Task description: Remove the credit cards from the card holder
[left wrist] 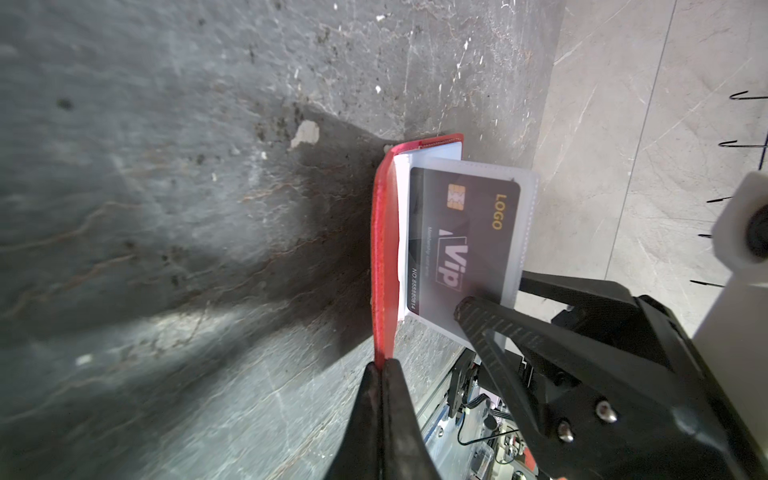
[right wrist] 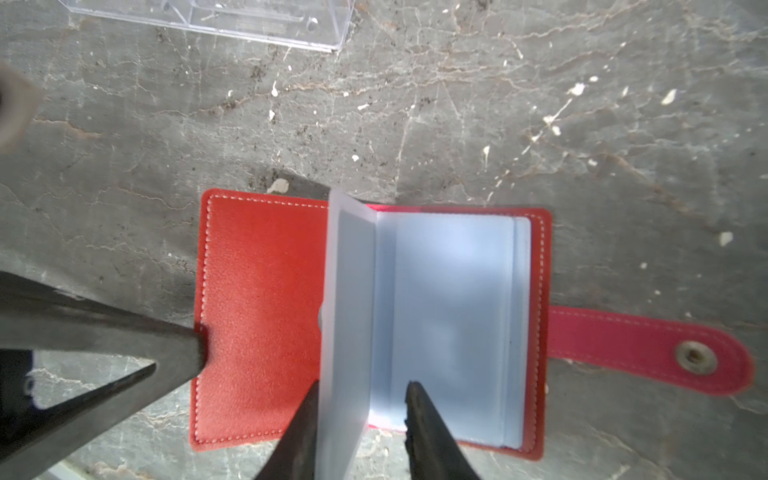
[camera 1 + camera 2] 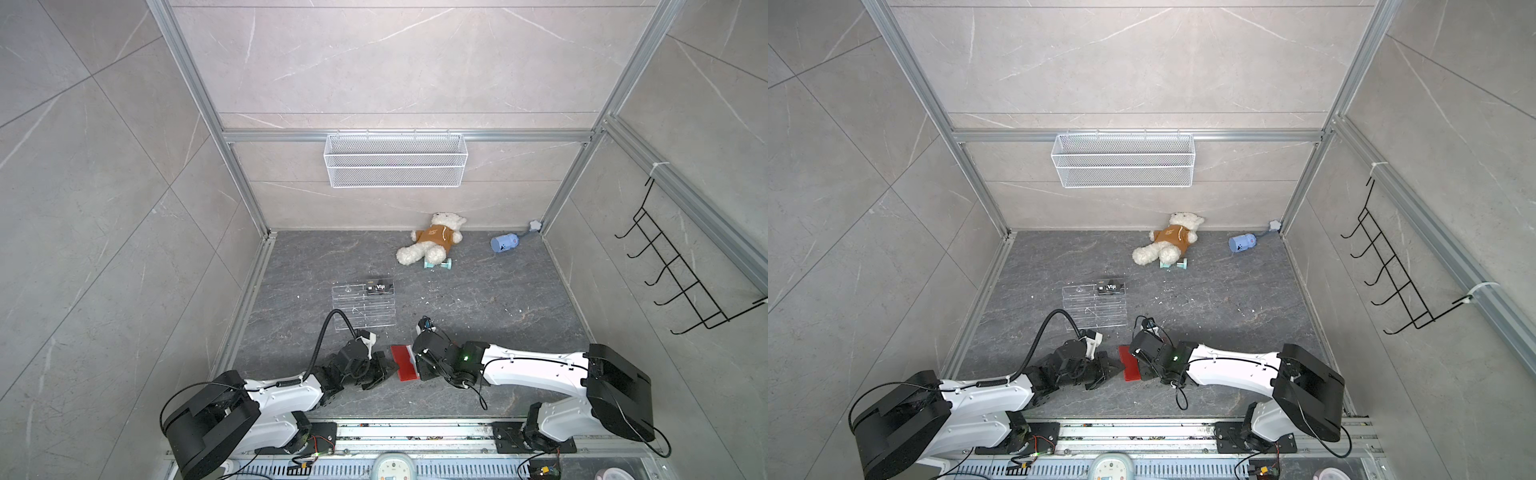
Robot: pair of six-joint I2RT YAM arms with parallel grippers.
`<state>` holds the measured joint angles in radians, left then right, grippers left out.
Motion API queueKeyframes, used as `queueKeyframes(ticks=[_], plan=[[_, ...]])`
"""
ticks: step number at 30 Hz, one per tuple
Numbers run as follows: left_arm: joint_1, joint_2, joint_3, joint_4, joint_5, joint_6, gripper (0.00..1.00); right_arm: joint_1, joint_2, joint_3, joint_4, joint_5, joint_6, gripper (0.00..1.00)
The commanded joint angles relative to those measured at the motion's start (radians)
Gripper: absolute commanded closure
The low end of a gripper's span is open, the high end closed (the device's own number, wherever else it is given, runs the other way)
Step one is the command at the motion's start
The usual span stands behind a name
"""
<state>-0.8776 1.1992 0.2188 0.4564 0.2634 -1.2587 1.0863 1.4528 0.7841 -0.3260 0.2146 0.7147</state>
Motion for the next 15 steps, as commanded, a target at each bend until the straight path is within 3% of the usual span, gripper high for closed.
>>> queueKeyframes(ticks=[1,15], plan=[[-0.009,-0.009,0.014,-0.032,-0.003,0.046,1.0,-0.002,-0.026,-0.015,-0.029,0.026,0.012,0.66],[-0.008,-0.011,0.062,-0.187,-0.006,0.133,1.0,-0.008,-0.043,-0.051,-0.03,0.03,0.038,0.66]])
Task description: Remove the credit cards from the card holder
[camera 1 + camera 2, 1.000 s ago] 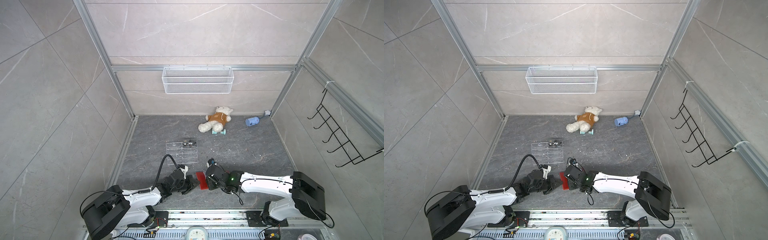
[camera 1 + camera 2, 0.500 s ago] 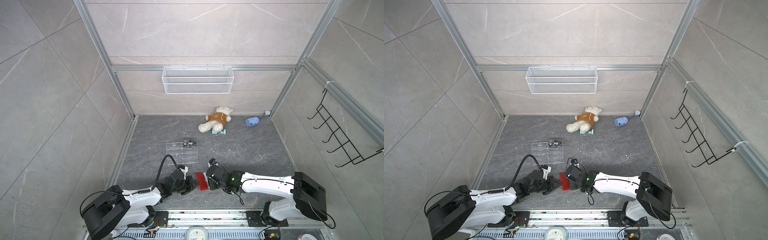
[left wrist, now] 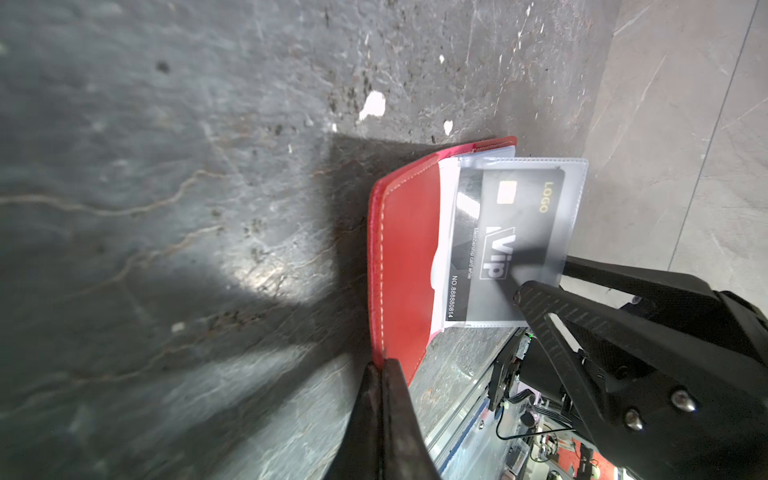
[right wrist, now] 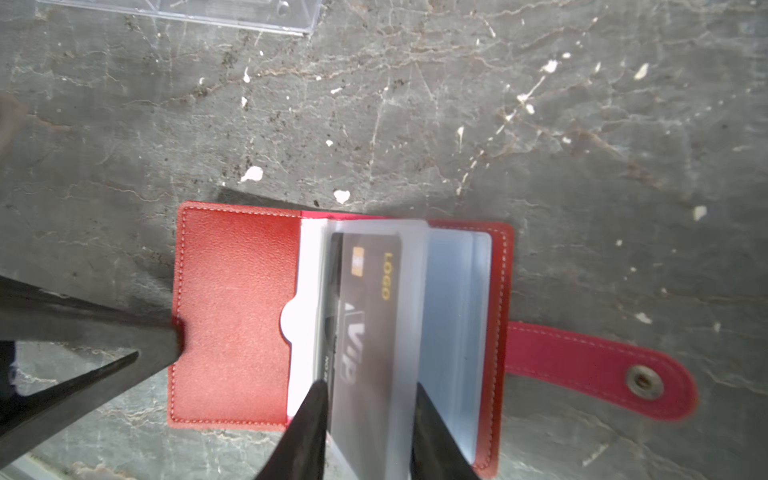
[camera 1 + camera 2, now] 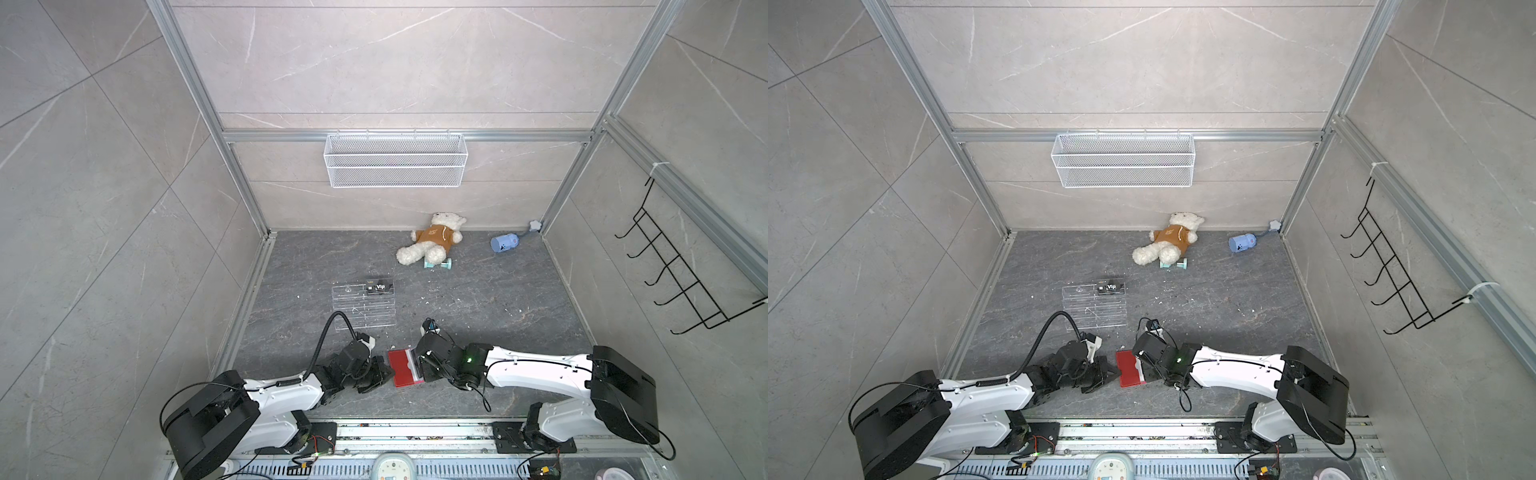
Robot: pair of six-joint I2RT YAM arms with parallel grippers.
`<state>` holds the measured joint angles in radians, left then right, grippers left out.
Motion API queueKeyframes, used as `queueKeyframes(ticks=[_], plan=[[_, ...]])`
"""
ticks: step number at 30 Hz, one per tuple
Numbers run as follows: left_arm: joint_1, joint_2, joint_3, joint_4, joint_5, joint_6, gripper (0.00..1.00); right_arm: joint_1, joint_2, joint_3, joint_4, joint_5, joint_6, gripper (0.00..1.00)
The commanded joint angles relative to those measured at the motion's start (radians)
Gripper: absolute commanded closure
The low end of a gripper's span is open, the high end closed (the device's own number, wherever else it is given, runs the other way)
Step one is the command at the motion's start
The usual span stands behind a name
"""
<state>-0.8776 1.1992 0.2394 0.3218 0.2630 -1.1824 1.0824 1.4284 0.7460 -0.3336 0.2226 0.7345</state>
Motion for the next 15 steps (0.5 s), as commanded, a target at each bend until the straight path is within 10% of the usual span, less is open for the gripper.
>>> queueKeyframes(ticks=[1,15], plan=[[-0.008,-0.009,0.045,-0.061,-0.005,0.061,1.0,-0.004,-0.019,-0.014,-0.022,0.021,0.02,0.66],[-0.007,0.03,0.092,-0.15,-0.022,0.117,1.0,-0.012,-0.036,-0.049,-0.018,0.015,0.045,0.66]])
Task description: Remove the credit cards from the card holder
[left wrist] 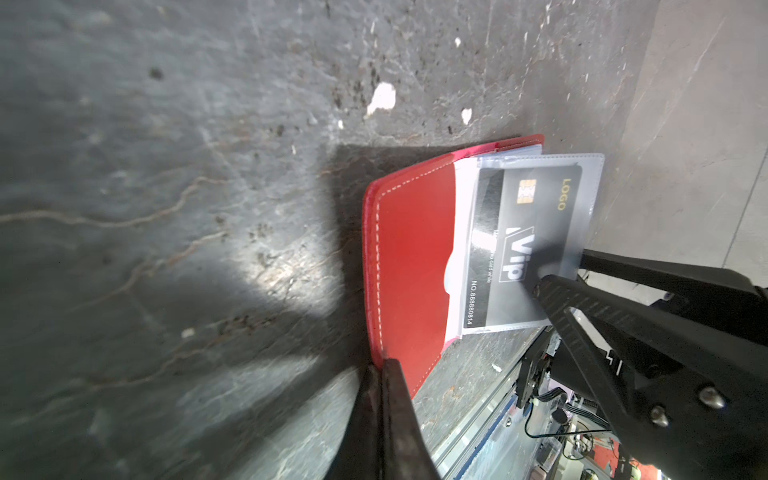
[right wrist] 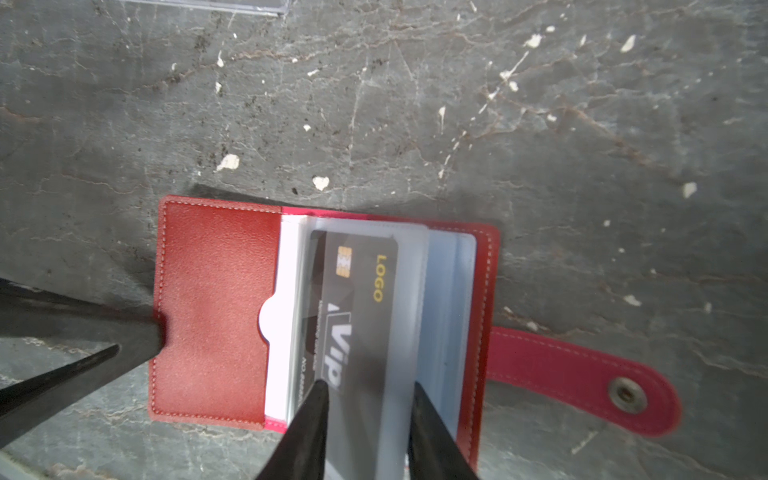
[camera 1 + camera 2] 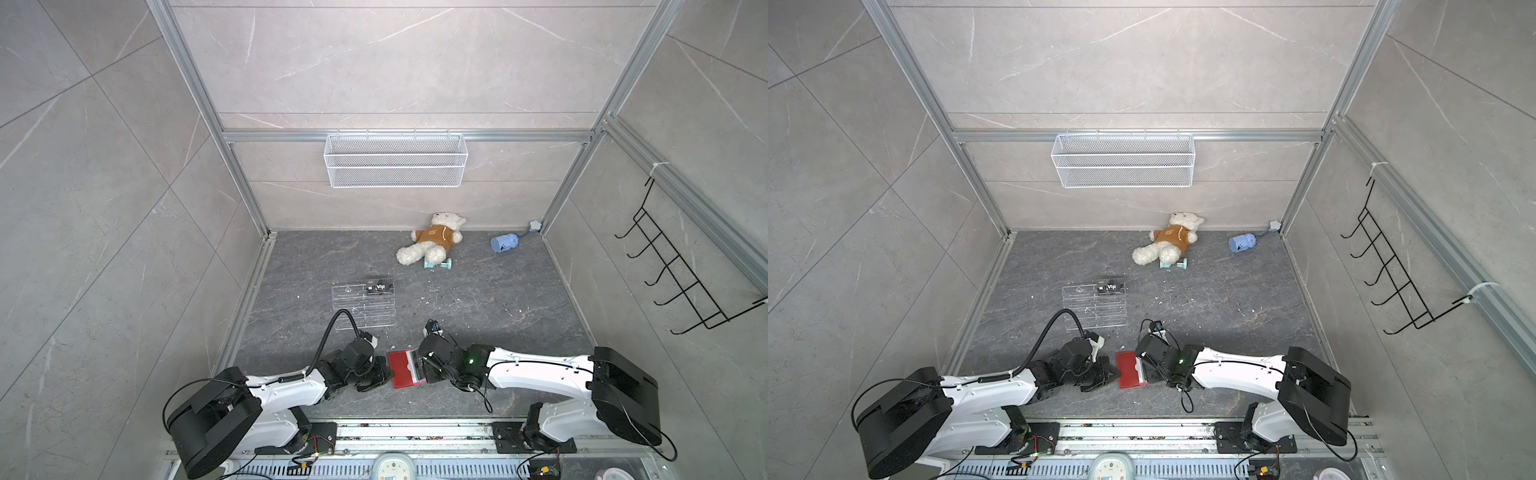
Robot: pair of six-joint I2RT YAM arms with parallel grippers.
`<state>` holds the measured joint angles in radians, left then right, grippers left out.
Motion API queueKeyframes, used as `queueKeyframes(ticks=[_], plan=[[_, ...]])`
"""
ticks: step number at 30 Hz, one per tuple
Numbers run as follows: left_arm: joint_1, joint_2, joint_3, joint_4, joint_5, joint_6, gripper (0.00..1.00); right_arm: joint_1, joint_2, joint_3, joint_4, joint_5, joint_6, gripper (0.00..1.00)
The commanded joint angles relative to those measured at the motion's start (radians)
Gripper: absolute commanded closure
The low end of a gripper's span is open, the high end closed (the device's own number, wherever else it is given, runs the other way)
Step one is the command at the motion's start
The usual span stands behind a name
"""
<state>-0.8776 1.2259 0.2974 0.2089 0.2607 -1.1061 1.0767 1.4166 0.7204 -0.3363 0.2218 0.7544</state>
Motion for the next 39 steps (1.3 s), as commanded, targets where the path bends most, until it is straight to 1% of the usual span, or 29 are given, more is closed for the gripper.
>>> queueKeyframes(ticks=[1,4,7,10,12,14,17,20,24,30,33,39], plan=[[-0.006,0.001,0.035,-0.041,-0.023,0.041,1.0,-0.006,-0.027,-0.027,-0.015,0.016,0.029,0.66],[-0.006,-0.018,0.04,-0.054,-0.03,0.045,1.0,-0.009,-0.041,-0.035,-0.016,0.017,0.036,0.66],[-0.006,-0.048,0.054,-0.104,-0.052,0.055,0.93,-0.014,-0.052,-0.041,-0.022,0.019,0.037,0.66],[-0.006,-0.089,0.083,-0.208,-0.096,0.054,0.84,-0.02,-0.067,-0.043,-0.034,0.024,0.036,0.66],[-0.007,-0.121,0.095,-0.237,-0.111,0.054,0.76,-0.025,-0.082,-0.047,-0.042,0.027,0.035,0.65],[-0.006,-0.151,0.101,-0.255,-0.115,0.051,0.73,-0.034,-0.095,-0.047,-0.054,0.031,0.031,0.65],[-0.006,-0.199,0.134,-0.34,-0.144,0.058,0.67,-0.051,-0.12,-0.05,-0.069,0.035,0.023,0.64],[-0.007,-0.242,0.161,-0.393,-0.161,0.061,0.6,-0.071,-0.158,-0.061,-0.068,0.026,0.011,0.64],[-0.007,-0.287,0.188,-0.463,-0.197,0.063,0.52,-0.103,-0.207,-0.076,-0.066,0.007,-0.009,0.64],[-0.006,-0.349,0.209,-0.541,-0.239,0.049,0.46,-0.142,-0.265,-0.101,-0.034,-0.042,-0.02,0.65],[-0.006,-0.372,0.224,-0.603,-0.268,0.049,0.45,-0.15,-0.277,-0.108,-0.012,-0.067,-0.022,0.67],[-0.006,-0.387,0.209,-0.627,-0.287,0.022,0.43,-0.152,-0.269,-0.104,0.024,-0.097,-0.025,0.68]])
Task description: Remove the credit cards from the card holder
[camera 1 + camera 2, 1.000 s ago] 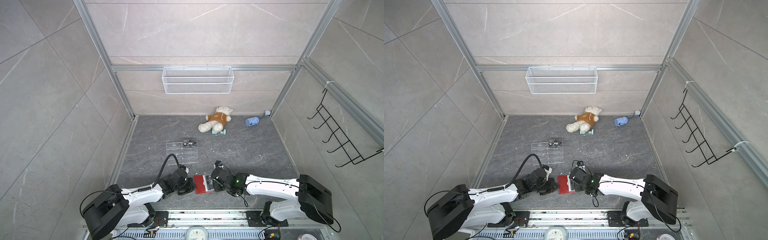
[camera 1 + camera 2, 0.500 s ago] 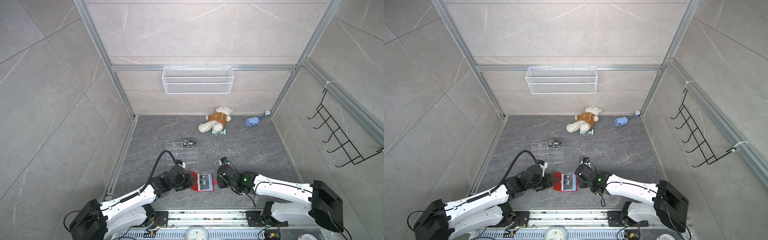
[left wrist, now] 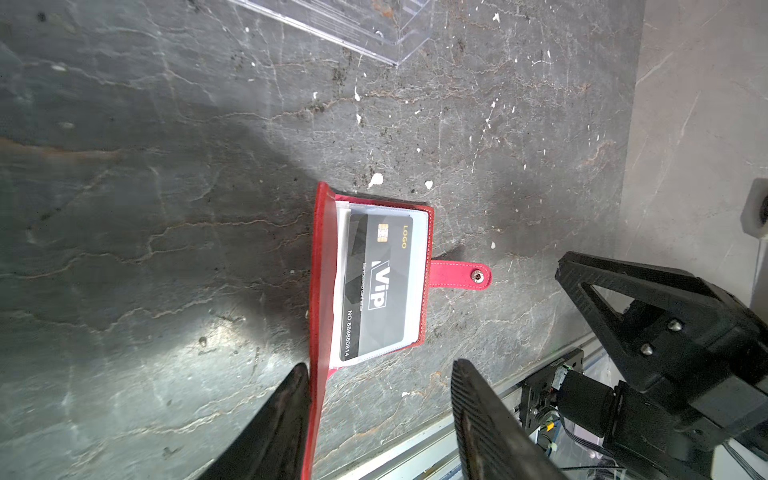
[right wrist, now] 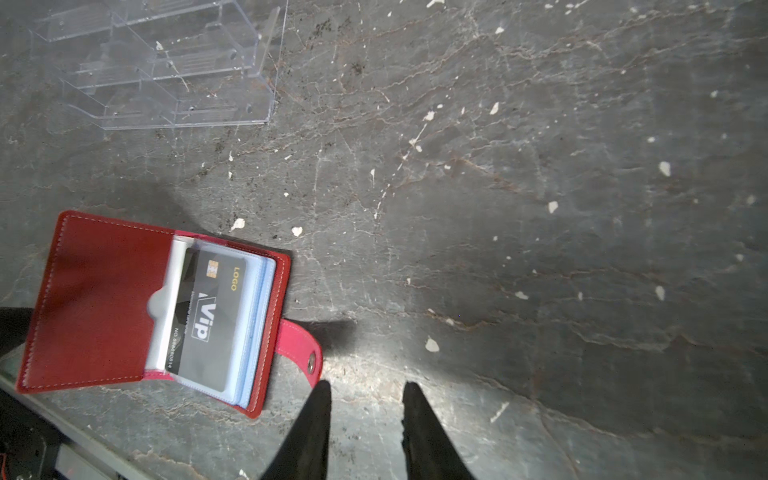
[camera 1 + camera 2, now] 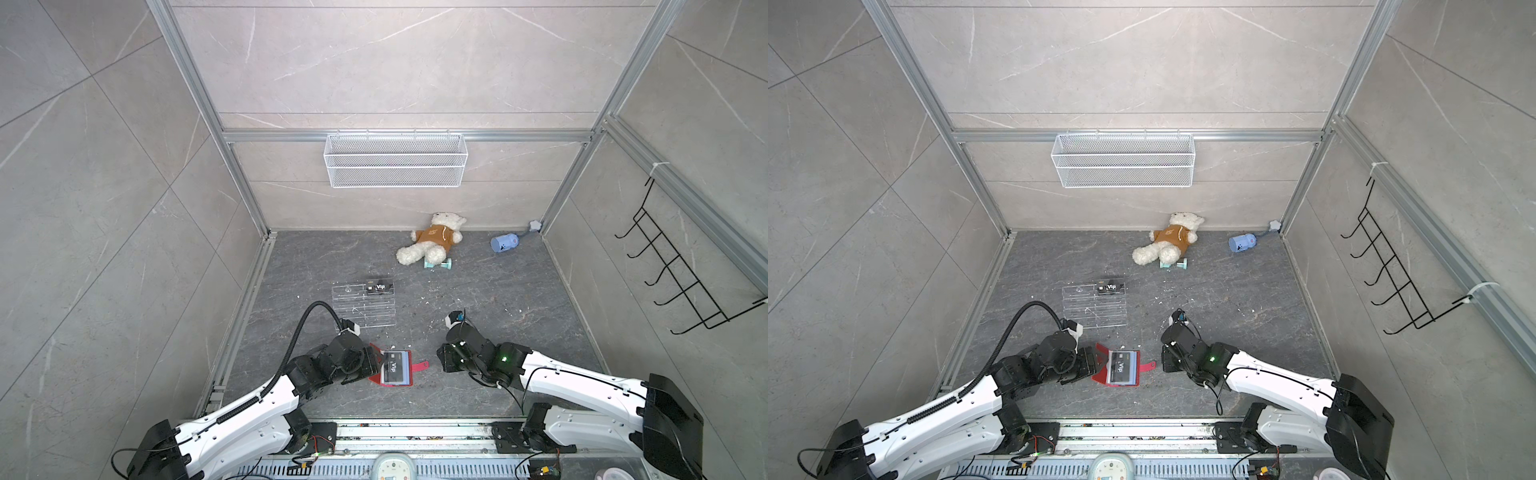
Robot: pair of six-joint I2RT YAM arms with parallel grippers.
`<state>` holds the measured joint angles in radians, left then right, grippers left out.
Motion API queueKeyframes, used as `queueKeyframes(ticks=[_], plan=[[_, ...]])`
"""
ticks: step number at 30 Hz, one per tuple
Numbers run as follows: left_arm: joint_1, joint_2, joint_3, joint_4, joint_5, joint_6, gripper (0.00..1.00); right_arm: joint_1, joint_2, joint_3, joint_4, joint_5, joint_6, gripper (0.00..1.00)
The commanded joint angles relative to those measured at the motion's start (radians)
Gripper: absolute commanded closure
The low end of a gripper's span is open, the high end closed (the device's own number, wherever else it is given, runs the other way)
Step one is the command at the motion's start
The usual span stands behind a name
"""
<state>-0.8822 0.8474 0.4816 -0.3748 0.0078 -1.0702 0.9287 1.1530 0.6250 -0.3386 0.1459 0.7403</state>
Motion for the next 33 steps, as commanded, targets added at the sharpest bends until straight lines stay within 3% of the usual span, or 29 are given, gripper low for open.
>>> queueKeyframes(ticks=[1,12,22,33], plan=[[-0.002,-0.005,0.021,-0.04,-0.032,-0.016,0.43,-0.004,-0.003,-0.007,0.031,-0.026,-0.013,0.69],[-0.002,0.051,0.009,-0.044,-0.024,-0.023,0.44,0.01,0.107,-0.006,0.3,-0.277,0.018,0.76],[-0.003,0.114,-0.02,0.082,0.034,-0.028,0.44,0.074,0.36,0.044,0.457,-0.286,0.134,0.78],[-0.001,0.091,-0.032,-0.009,-0.015,-0.014,0.44,0.076,0.431,0.033,0.352,-0.187,0.186,0.79]])
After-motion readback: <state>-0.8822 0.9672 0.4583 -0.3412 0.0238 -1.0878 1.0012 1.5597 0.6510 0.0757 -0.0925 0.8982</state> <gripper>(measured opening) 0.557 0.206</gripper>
